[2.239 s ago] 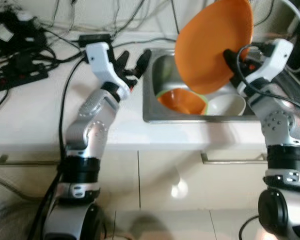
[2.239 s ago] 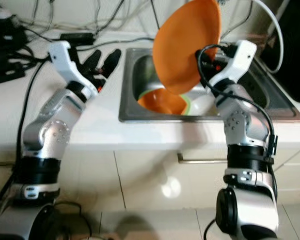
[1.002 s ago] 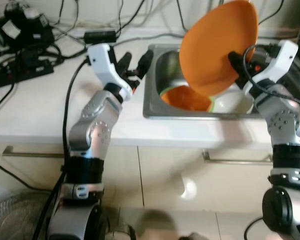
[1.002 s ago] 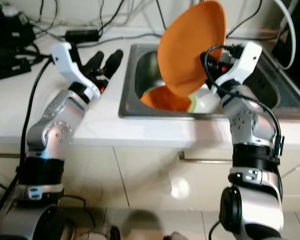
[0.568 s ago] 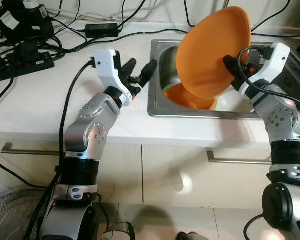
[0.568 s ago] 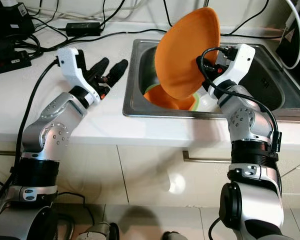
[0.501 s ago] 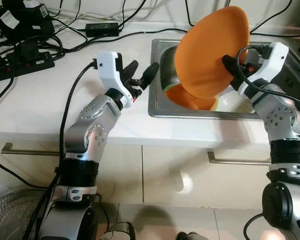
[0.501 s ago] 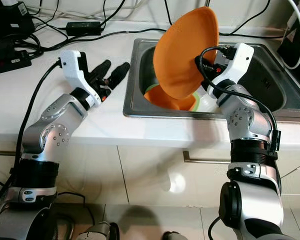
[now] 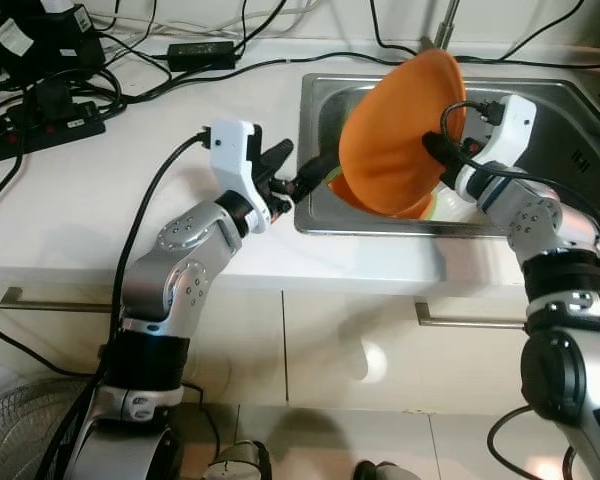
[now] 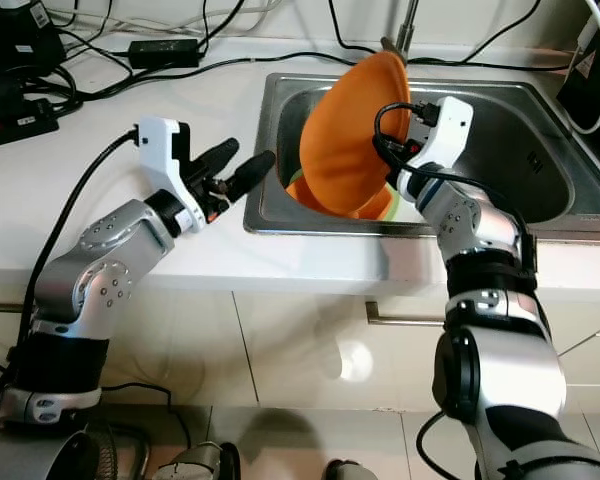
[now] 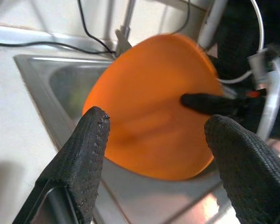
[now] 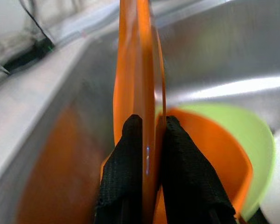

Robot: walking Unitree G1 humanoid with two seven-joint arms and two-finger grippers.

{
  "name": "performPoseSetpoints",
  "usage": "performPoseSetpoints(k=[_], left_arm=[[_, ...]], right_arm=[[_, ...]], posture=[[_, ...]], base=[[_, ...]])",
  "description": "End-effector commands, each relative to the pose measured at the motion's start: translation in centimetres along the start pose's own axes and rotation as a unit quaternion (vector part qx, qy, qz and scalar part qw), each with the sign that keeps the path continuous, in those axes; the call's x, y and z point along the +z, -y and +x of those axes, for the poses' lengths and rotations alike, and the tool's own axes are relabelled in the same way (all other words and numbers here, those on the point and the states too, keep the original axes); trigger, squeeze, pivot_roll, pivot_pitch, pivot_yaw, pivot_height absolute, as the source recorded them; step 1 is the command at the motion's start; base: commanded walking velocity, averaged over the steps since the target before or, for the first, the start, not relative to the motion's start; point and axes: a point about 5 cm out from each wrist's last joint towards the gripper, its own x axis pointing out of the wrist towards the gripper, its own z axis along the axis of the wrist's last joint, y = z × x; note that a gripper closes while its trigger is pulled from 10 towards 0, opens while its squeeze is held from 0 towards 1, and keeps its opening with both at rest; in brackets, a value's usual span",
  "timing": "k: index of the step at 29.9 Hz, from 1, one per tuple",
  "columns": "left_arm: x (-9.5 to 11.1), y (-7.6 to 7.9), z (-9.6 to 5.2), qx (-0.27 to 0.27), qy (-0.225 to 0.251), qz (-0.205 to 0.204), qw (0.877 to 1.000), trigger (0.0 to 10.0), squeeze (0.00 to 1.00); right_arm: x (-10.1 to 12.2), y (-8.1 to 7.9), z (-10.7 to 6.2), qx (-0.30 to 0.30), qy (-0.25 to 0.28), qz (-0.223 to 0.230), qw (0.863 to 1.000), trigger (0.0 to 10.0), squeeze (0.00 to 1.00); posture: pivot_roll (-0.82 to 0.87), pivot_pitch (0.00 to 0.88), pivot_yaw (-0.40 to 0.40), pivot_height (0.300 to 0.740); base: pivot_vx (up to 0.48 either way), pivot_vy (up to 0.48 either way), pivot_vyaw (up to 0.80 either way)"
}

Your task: Kitchen organization

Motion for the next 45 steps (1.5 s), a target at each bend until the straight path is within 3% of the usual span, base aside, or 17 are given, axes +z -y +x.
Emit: performPoseSetpoints(k=[1,9,10,11,12,13,14,15,21,22,23,24,37,45], left_arm=[[-0.1,0.5,-0.5,-0.024,-0.020,0.006,0.999,10.0,0.00],[-0.5,0.6,-1.5,-0.043,-0.063,0.021,0.997,10.0,0.00],[-0.5,0.4,-1.6,-0.042,-0.069,0.025,0.996,10.0,0.00],[-0.5,0.3,-1.6,-0.041,-0.074,0.027,0.996,10.0,0.00],[-0.5,0.3,-1.6,-0.041,-0.074,0.027,0.996,10.0,0.00],[-0.5,0.2,-1.8,-0.040,-0.081,0.032,0.995,10.0,0.00],[-0.4,0.1,-1.9,-0.040,-0.082,0.033,0.995,10.0,0.00],[-0.4,0.1,-1.9,-0.040,-0.085,0.035,0.995,10.0,0.00],[-0.2,0.0,-2.1,-0.041,-0.092,0.039,0.994,10.0,0.00],[-0.1,0.0,-2.2,-0.043,-0.095,0.040,0.994,10.0,0.00],[-0.1,-0.1,-2.2,-0.043,-0.097,0.041,0.994,10.0,0.00],[-0.1,-0.1,-2.2,-0.045,-0.099,0.042,0.993,10.0,0.00],[-0.2,0.0,-2.2,-0.050,-0.109,0.043,0.992,10.0,0.00],[-0.1,-0.2,-1.8,-0.040,-0.095,0.038,0.994,10.0,0.00]], right_arm=[[0.5,0.1,0.2,-0.007,-0.003,0.000,1.000,0.0,0.00],[-1.5,-0.1,0.6,-0.007,-0.065,-0.019,0.998,0.0,0.00],[-1.7,-0.1,0.6,-0.005,-0.069,-0.019,0.997,0.2,0.00],[-1.8,-0.2,0.7,-0.003,-0.073,-0.018,0.997,1.5,0.00],[-1.8,-0.2,0.7,-0.003,-0.073,-0.018,0.997,1.5,0.00],[-2.1,-0.4,0.8,0.000,-0.077,-0.018,0.997,3.4,0.00],[-2.1,-0.5,0.9,0.001,-0.078,-0.018,0.997,3.4,0.00],[-2.3,-0.4,0.9,0.000,-0.082,-0.021,0.996,10.0,0.00],[-2.7,-0.1,0.8,-0.009,-0.095,-0.054,0.994,10.0,0.00],[-2.7,0.0,0.8,-0.009,-0.095,-0.057,0.994,10.0,0.20],[-2.6,0.0,0.8,-0.008,-0.094,-0.057,0.994,10.0,0.20],[-2.6,0.0,0.8,-0.008,-0.094,-0.060,0.994,10.0,1.00],[-2.5,0.2,0.7,-0.009,-0.097,-0.077,0.992,10.0,1.00],[-0.5,0.8,0.5,-0.031,-0.050,-0.108,0.992,10.0,1.00]], posture=[[0.13,0.138,0.037,0.740],[0.17,0.147,0.049,0.740],[0.18,0.148,0.052,0.740],[0.18,0.149,0.055,0.740],[0.18,0.149,0.055,0.740],[0.19,0.151,0.061,0.740],[0.19,0.151,0.062,0.740],[0.19,0.152,0.064,0.740],[0.21,0.150,0.073,0.740],[0.21,0.150,0.074,0.740],[0.21,0.149,0.074,0.740],[0.21,0.148,0.075,0.740],[0.21,0.143,0.074,0.740],[0.19,0.129,0.067,0.740]], base=[[0.000,0.000,0.00],[0.000,0.000,0.00],[0.000,0.000,0.00],[0.000,0.000,0.00],[0.000,0.000,0.00],[0.000,0.000,0.00],[0.000,0.000,0.00],[0.000,0.000,0.00],[0.000,0.000,0.00],[0.000,0.000,0.00],[0.000,0.000,0.00],[0.000,0.000,0.00],[0.000,0.000,0.00],[0.000,0.000,0.00]])
